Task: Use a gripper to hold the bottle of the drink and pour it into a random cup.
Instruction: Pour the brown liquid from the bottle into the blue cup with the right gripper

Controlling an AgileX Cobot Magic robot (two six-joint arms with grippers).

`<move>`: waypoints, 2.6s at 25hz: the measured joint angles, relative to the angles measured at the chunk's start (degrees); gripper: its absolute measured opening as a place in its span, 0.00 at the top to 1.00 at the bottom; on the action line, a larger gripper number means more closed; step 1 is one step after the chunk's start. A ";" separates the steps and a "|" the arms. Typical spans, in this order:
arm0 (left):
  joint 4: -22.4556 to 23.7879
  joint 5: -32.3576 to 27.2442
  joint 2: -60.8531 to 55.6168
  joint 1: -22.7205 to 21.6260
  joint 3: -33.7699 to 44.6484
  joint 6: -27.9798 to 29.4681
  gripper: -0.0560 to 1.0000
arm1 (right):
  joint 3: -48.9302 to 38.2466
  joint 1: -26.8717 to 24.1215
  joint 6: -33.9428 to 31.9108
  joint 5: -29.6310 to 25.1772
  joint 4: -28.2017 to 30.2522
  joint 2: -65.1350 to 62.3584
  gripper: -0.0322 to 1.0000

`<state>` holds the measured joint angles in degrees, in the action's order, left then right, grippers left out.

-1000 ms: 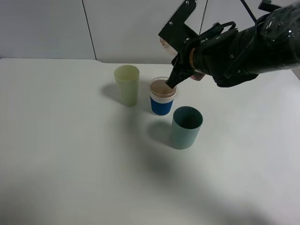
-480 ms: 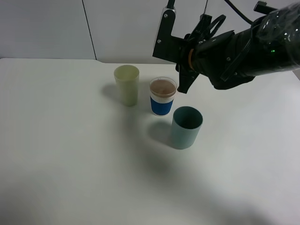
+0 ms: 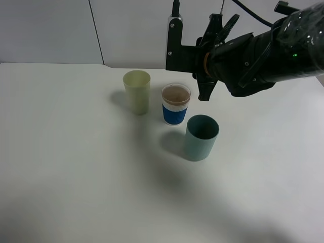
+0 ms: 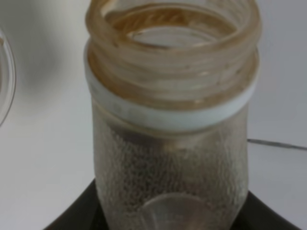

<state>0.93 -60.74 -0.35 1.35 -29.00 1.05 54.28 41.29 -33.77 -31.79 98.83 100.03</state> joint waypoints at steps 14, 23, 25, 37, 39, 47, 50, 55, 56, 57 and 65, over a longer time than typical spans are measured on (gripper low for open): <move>0.00 0.00 0.00 0.00 0.00 0.00 0.07 | 0.00 0.00 5.50 -1.90 0.00 0.00 0.61; 0.00 0.00 0.00 0.00 0.00 0.00 0.07 | 0.00 0.00 8.89 -3.08 0.00 0.00 0.61; 0.00 0.00 0.00 0.00 0.00 0.00 0.07 | 0.00 0.00 10.24 -3.08 0.00 0.00 0.61; 0.00 0.00 0.00 0.00 0.00 0.00 0.07 | 0.00 0.00 15.09 -3.14 0.00 0.00 0.61; 0.00 0.00 0.00 0.00 0.00 0.00 0.07 | 0.00 0.00 16.07 -3.27 0.00 0.00 0.61; 0.00 0.00 0.00 0.00 0.00 0.00 0.07 | 0.00 0.00 17.44 -3.33 0.00 0.00 0.61; 0.00 0.00 0.00 0.00 0.00 0.00 0.07 | 0.00 0.00 17.52 -3.33 0.00 0.00 0.61; 0.00 0.00 0.00 0.00 0.00 0.00 0.07 | 0.00 0.00 18.93 -3.50 0.00 0.00 0.61; 0.00 0.00 0.00 0.00 0.00 0.00 0.07 | 0.00 0.00 19.24 -3.50 0.00 0.00 0.61; 0.00 0.00 0.00 0.00 0.00 0.00 0.07 | 0.00 0.00 19.42 -3.50 0.00 0.00 0.61; 0.00 0.00 0.00 0.00 0.00 0.00 0.07 | 0.00 0.00 20.07 -3.52 0.00 0.00 0.61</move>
<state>0.93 -60.74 -0.35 1.35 -29.00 1.05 54.28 41.29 -13.69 -35.31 98.83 100.03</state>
